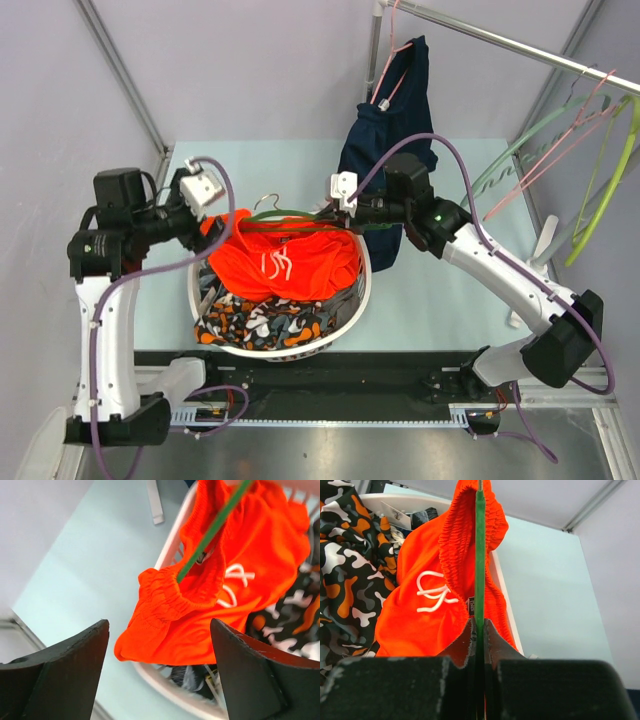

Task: Place the shorts on the hanger

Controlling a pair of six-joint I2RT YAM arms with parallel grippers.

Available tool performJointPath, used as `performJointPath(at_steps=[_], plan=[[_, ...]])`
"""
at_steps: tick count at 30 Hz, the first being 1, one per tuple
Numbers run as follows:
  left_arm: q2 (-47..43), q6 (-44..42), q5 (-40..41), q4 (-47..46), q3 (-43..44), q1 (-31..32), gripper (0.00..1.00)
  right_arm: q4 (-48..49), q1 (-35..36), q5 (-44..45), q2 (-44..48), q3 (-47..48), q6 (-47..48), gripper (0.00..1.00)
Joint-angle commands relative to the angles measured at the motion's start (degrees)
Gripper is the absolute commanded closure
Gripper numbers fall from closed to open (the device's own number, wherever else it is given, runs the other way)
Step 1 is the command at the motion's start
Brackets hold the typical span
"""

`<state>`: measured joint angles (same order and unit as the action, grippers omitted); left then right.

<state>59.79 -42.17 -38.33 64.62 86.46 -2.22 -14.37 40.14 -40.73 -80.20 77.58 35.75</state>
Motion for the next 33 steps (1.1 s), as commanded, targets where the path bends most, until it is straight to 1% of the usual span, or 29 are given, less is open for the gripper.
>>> performJointPath(at_steps=[1,2,3,6,7,9,10,12,13,15,16,18,19,20,21,22,23,25,26,27,28,29,30,31,33], plan=[[-0.99,-23.9,-7.01,2.44,-5.58,-0.51,0.15,4.36,0.11,-5.15,2.51,0.55,5.55,1.0],[-0.9,-25.57,-7.81,2.27,-6.29,-0.59,0.16,4.0,0.11,-5.58,2.51,0.55,6.0,1.0],[-0.38,-28.98,-8.86,1.66,-6.91,-0.59,0.17,3.83,0.11,-5.85,2.6,0.55,6.87,1.0],[0.59,-30.33,-11.33,-3.08,-9.28,-0.51,0.23,2.69,0.2,-6.55,3.3,0.55,8.54,1.0],[0.94,-31.29,-13.25,-3.53,-10.16,-0.59,0.28,2.16,0.2,-6.64,3.3,0.55,8.9,1.0],[1.64,-33.58,-14.49,-4.5,-10.87,-0.33,0.34,2.24,0.2,-6.73,3.56,0.55,9.08,1.0],[2.52,-33.94,-14.76,-4.42,-11.13,0.63,0.37,2.33,0.2,-6.73,3.65,0.55,8.9,1.0],[3.57,-35.95,-13.97,-3.19,-11.22,1.69,0.39,2.77,0.29,-6.91,3.65,0.55,8.64,1.0],[4.19,-36.14,-13.45,-3.1,-11.66,4.21,0.44,3.29,0.29,-6.91,3.65,0.55,8.2,1.0],[4.11,-35.62,-13.18,-3.88,-12.27,5.2,0.51,3.82,0.38,-6.82,3.57,0.47,7.59,1.0],[3.76,-34.91,-13.61,-4.5,-13.06,5.29,0.64,4.09,0.38,-6.82,3.56,0.55,7.41,1.0],[3.32,-33.06,-14.76,-5.47,-13.68,5.38,0.76,3.91,0.64,-6.64,3.74,0.55,7.06,1.0],[3.23,-32.97,-15.02,-5.3,-14.29,5.3,0.88,3.82,0.64,-6.38,3.91,0.47,6.79,1.0],[2.62,-32.28,-15.02,-5.38,-14.64,5.29,0.95,3.82,0.64,-6.12,3.91,0.55,5.57,1.0],[2.09,-31.4,-14.68,-6.16,-15.08,5.29,1.0,3.74,0.64,-5.77,4.35,0.47,4.78,1.0],[1.65,-30.35,-14.32,-7.04,-16.13,5.12,1.0,3.82,0.47,-4.63,4.62,0.47,3.64,0.93],[0.51,-29.12,-14.49,-8.62,-16.49,4.77,1.0,4.0,0.29,-4.01,4.97,0.47,0.84,0.83],[-0.28,-29.11,-16.25,-8.98,-17.19,3.28,1.0,5.31,-0.58,-1.74,6.54,0.47,-4.08,0.52],[-0.81,-29.63,-16.69,-8.9,-17.2,2.93,1.0,6.01,-2.07,-1.2,7.33,0.47,-9.33,0.31],[-1.16,-31.03,-17.3,-8.03,-17.2,2.66,1.0,7.67,-2.95,-0.85,8.04,0.55,-11.9,0.24],[-1.34,-33.39,-17.31,-6.54,-17.02,2.57,1.0,8.65,-3.75,-0.32,9.52,0.47,-14.54,0.05],[-1.69,-36.89,-17.48,-4.35,-17.11,2.57,1.0,9.88,-5.67,0.12,10.15,0.55,-17.44,0.0],[-2.65,-37.54,-17.66,-4.24,-17.2,2.66,1.0,12.06,-6.56,0.39,10.68,0.47,-22.08,0.0],[-3.01,-38.07,-17.92,-4.07,-17.2,2.66,1.0,12.87,-7.52,0.13,11.73,0.55,-24.3,0.0],[-3.71,-41.75,-17.92,-1.61,-16.85,2.83,1.0,13.93,-9.54,1.35,12.35,0.55,-28.78,0.0]])
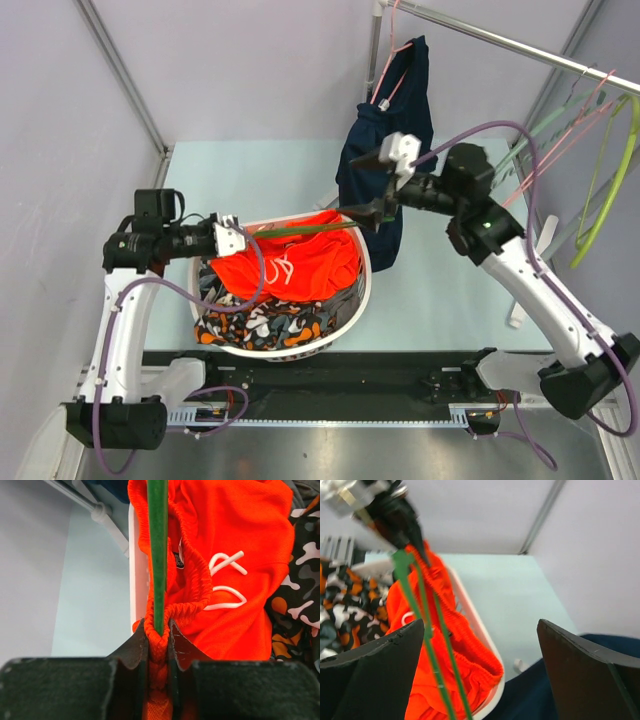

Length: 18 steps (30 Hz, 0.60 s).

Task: Place the shorts on the hanger

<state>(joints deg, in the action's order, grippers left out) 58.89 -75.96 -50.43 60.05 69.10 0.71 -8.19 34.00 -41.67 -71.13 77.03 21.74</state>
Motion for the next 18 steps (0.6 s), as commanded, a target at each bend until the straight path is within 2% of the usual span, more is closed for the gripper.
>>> performJointPath(at_steps=[1,7,12,18], plan=[[-2.91,-9.36,-5.29,4.1,1.03,0.08,1.0,7.75,-3.76,2.64,3.37,1.1,-15.58,0.0],[-6.06,-20.96,-2.39,11.83,0.6,1.92,1.0,4.06,-5.17,3.7,-1.01,1.1,-16.03,0.02],[-8.09,-21.24,-1.42,11.84,0.42,4.29,1.0,-2.0,-2.72,7.55,-7.95,1.1,-8.66,0.05],[-9.15,-21.95,-0.28,12.63,1.21,6.14,1.0,-2.19,-0.43,13.01,-14.9,1.19,-5.65,0.06]])
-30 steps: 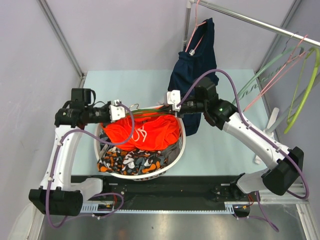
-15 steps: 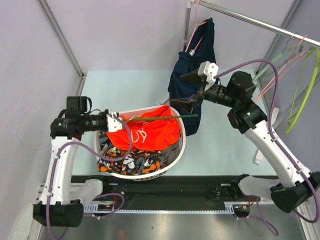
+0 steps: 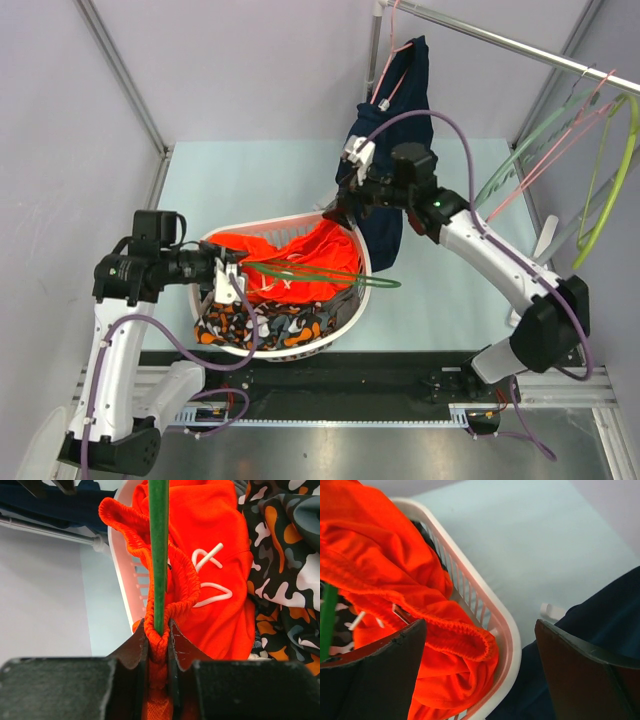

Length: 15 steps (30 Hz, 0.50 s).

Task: Place the shorts on the hanger

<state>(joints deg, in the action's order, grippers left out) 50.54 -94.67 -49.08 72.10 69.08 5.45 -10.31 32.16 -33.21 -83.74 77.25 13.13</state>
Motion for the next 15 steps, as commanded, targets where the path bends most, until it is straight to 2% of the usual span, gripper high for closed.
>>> performJointPath(at_steps=[1,6,15], plan=[[-0.89,-2.98,-1.46,0.24,1.15,1.66,1.0,0.02,1.76,5.08,-2.82,1.06,3.13,0.07],[-0.89,-2.01,-0.76,0.06,1.58,2.11,1.0,-2.7,2.82,6.14,-5.37,1.14,6.56,0.08],[-1.06,-0.87,-0.84,-1.34,1.32,2.19,1.0,-4.28,2.47,7.11,-9.68,1.15,8.32,0.16]])
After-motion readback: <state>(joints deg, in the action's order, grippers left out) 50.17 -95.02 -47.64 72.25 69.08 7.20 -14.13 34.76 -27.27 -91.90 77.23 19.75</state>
